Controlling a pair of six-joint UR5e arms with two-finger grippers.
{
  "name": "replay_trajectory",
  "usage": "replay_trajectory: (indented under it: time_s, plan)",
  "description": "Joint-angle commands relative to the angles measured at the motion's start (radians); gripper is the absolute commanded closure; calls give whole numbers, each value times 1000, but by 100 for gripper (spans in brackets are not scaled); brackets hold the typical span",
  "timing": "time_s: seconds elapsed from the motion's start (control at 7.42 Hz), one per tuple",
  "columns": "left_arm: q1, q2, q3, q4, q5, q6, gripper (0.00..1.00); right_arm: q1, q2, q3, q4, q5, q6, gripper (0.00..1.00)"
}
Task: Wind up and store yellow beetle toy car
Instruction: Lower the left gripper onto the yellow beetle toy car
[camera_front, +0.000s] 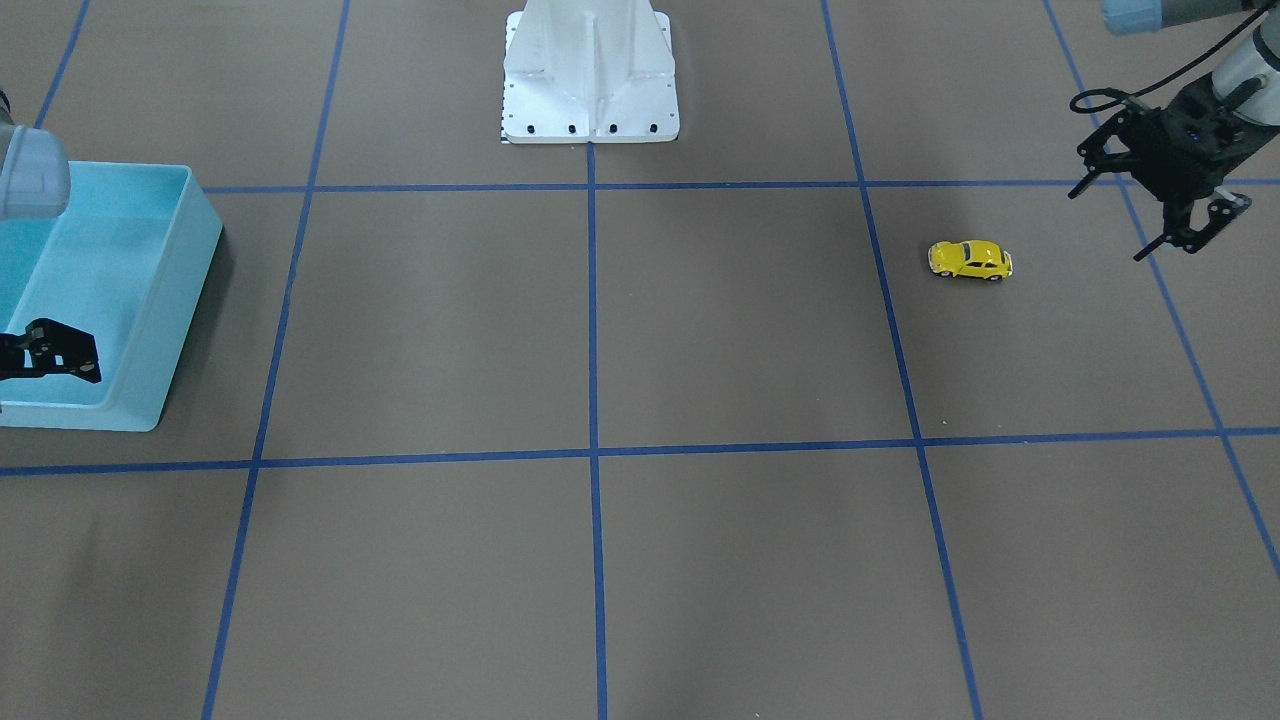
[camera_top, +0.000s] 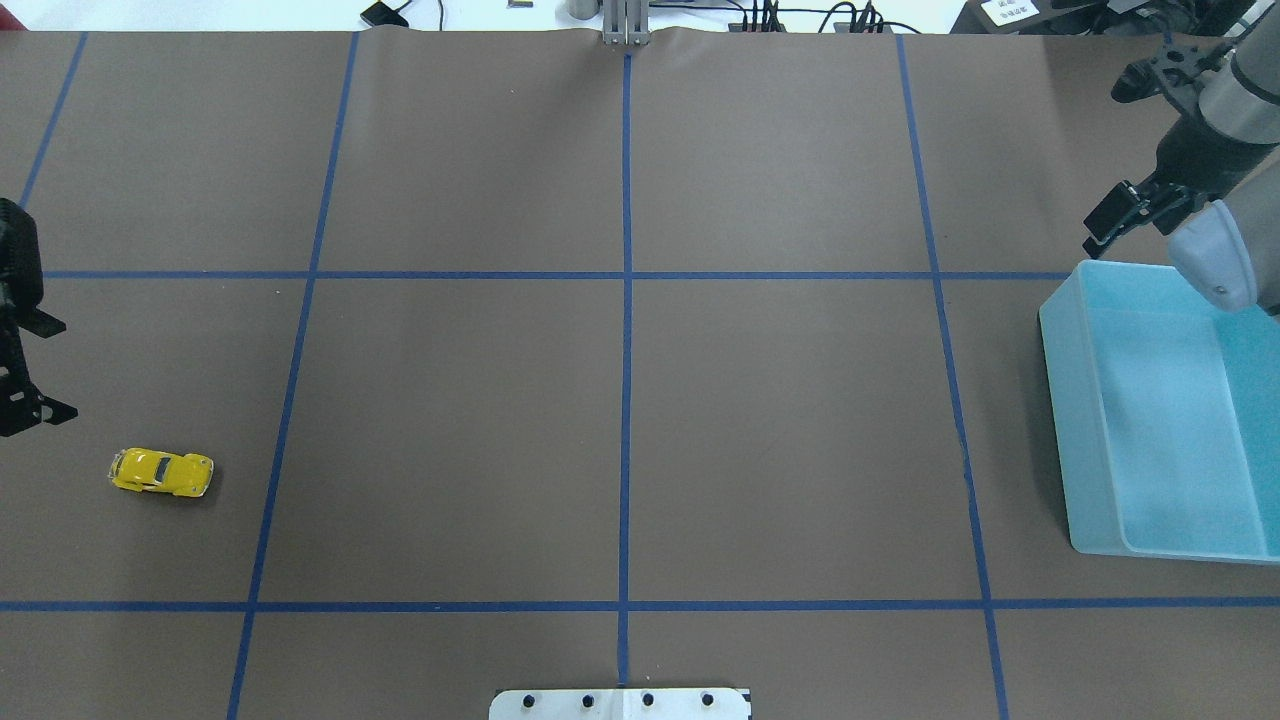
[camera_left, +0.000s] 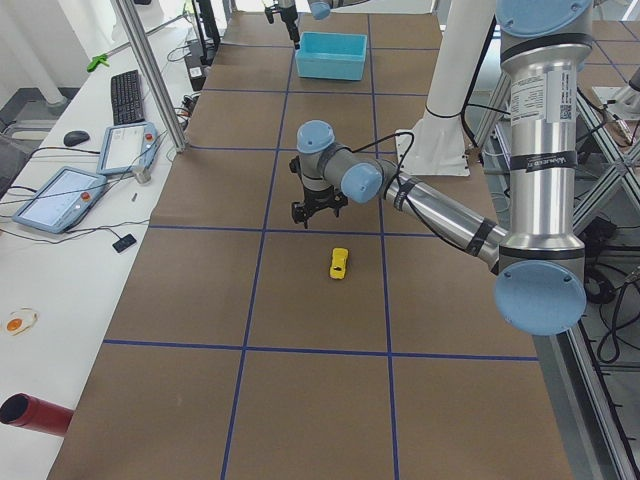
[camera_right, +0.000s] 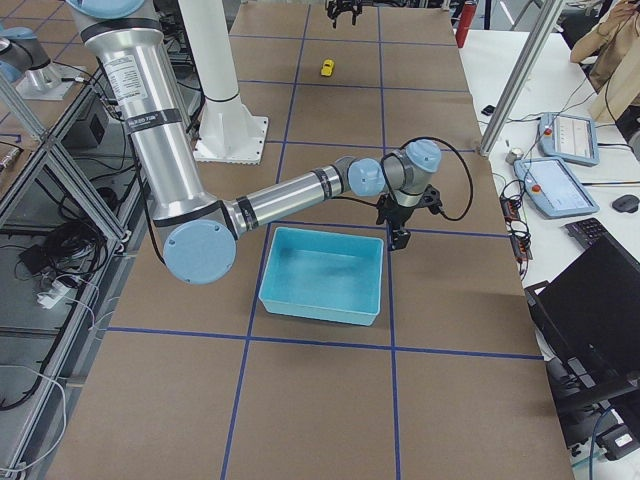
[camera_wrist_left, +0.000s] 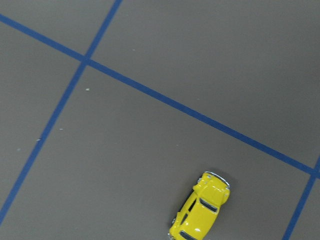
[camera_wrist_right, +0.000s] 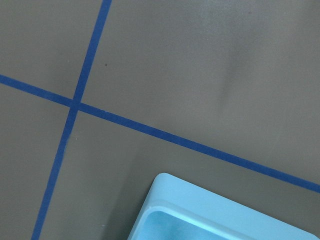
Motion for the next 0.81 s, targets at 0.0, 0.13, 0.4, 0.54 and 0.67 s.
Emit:
replay_trajectory:
  time_s: [0.0,0.13,0.4,0.54,0.67]
  plan:
    - [88,14,-20,-2,65,2,0,0,-1,0,0,0,0,0]
    - [119,12,-32,-5,110,4,0,0,-3,0,0,0,0,0]
    - [175,15,-36,-80,215,121,0,0,-3,0,0,0,0,0]
    - [176,32,-34,-99,216,128,0,0,-3,0,0,0,0,0]
    - [188,47,-19,-126,219,146,0,0,-3,0,0,0,0,0]
